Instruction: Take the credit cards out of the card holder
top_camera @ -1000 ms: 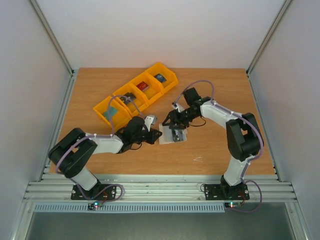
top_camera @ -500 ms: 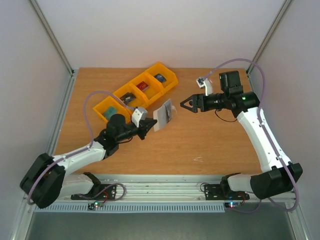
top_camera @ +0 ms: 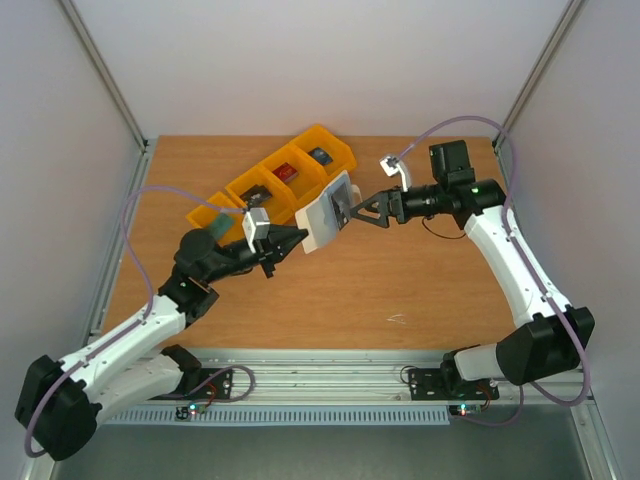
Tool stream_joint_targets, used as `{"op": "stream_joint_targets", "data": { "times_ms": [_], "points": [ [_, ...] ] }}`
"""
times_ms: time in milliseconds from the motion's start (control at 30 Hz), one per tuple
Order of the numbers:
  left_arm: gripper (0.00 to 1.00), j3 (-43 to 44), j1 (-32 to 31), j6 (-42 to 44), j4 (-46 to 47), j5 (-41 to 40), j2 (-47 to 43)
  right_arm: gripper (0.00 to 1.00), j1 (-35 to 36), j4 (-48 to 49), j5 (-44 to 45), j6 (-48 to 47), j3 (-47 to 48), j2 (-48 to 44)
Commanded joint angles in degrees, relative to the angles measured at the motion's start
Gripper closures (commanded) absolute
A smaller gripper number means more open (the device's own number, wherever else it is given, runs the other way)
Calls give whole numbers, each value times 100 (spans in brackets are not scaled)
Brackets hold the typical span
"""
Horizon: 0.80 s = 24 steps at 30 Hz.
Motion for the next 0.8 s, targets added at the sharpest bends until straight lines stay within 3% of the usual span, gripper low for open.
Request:
{"op": "stream_joint_targets", "data": {
  "times_ms": [0,267,500,600,667,767],
  "points": [
    [100,424,38,-218,492,570,-241,2,-18,50,-710,-320,258,-183],
    [100,768,38,-624,598,965,-317,2,-18,88,-1075,-120,504,-251],
    [100,859,29,-792,656,1049,-309,4,123,935,-1534,572,246,-314],
    [100,837,29,-828,622,1024,-329,21,171,1677,-1829,1126,73,-341],
    [100,811,29,-864,589,968,-343,42,256,1637,-1808,1131,98,-333],
    [100,779,29,-897,597,946,-346,55,347,1649,-1789,1177,100,-297]
  ]
}}
